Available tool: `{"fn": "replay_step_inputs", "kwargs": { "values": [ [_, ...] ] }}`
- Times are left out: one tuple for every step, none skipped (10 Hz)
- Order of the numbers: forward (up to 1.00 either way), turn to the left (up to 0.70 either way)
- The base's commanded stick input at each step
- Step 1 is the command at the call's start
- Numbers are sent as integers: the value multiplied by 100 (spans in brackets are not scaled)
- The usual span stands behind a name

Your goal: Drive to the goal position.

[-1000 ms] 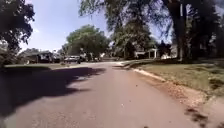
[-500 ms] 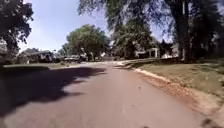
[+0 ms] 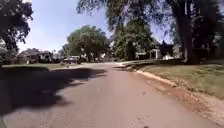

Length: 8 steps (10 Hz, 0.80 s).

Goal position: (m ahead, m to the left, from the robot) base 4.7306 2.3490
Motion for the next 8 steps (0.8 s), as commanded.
{"fn": "replay_step_inputs", "kwargs": {
  "values": [
    [50, 0],
    [50, 0],
    [50, 0],
    [50, 0],
    [50, 0],
    [50, 0],
    [50, 0],
    [50, 0]
  ]
}}
